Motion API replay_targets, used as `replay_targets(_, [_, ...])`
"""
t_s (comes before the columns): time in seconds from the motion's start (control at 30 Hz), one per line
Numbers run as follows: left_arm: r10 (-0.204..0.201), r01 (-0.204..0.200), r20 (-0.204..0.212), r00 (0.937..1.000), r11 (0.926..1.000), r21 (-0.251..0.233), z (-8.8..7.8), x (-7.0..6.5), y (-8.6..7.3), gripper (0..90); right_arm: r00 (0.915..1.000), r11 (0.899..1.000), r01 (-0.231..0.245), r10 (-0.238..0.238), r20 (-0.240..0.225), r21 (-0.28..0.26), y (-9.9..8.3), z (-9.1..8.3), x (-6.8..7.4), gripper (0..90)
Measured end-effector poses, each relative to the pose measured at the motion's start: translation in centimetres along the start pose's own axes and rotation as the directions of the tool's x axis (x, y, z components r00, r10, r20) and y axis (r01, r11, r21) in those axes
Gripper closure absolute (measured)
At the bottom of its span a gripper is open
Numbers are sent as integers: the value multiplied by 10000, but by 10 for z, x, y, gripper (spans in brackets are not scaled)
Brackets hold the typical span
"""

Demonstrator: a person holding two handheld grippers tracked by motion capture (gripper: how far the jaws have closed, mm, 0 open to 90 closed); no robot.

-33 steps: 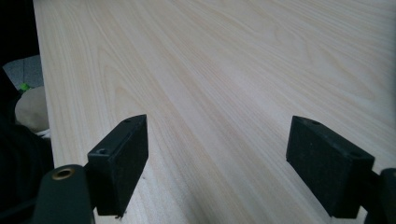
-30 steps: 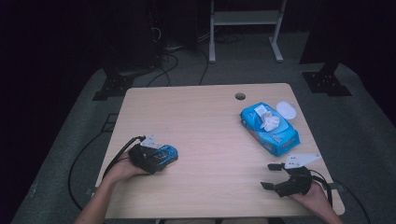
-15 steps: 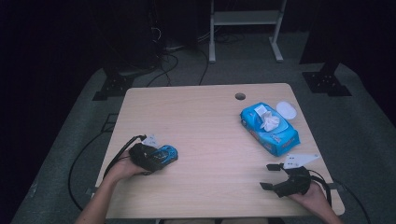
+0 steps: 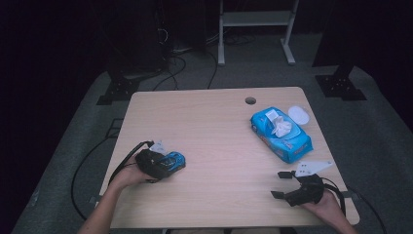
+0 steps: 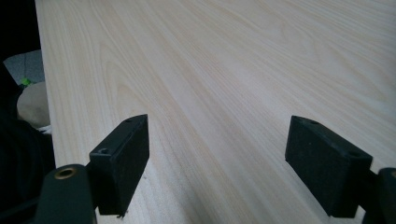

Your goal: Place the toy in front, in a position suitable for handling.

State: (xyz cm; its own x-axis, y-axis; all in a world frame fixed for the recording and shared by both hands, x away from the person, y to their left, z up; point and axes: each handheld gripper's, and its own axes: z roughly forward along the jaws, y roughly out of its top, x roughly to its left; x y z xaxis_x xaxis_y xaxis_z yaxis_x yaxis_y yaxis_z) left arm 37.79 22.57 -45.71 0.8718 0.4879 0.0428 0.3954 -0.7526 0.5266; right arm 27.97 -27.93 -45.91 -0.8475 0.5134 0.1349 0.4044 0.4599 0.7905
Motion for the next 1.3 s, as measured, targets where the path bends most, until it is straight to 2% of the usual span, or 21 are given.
replay_targets(0.3, [158, -161, -203, 9997, 9998, -139, -3, -2, -3, 259, 10000, 10000, -43, 43, -13, -41, 0, -1, -1, 215])
replay_targets(0.47, [184, -187, -140, 9997, 9997, -180, -5, -1, -3, 259, 10000, 9999, -86, 85, -48, -58, 0, 0, 0, 215])
replay_targets(0.57, [161, -165, -105, 9998, 9990, -419, -10, -1, -2, 274, 10000, 10000, -59, 58, -59, -45, 0, 0, 0, 215])
replay_targets(0.6, [170, -179, -210, 9996, 9988, -457, -11, -1, -1, 276, 10000, 10000, -52, 52, -65, -44, 0, 0, 0, 215])
replay_targets(0.7, [378, -383, -221, 9990, 9990, -243, -11, -2, -1, 277, 9999, 10000, -83, 83, -71, -45, 0, 0, -1, 215])
replay_targets(0.83, [279, -283, -201, 9994, 9993, -235, -8, -1, -2, 278, 9999, 9999, -82, 81, -75, -93, 0, -1, 0, 215])
replay_targets(1.1, [357, -362, -310, 9989, 9993, -136, -12, -1, 0, 280, 9999, 9999, -111, 110, -108, -125, 1, -1, -1, 215])
replay_targets(1.3, [290, -290, -212, 9994, 9996, -23, -11, 0, -1, 281, 9999, 9998, -120, 119, -118, -130, 1, -2, -1, 215])
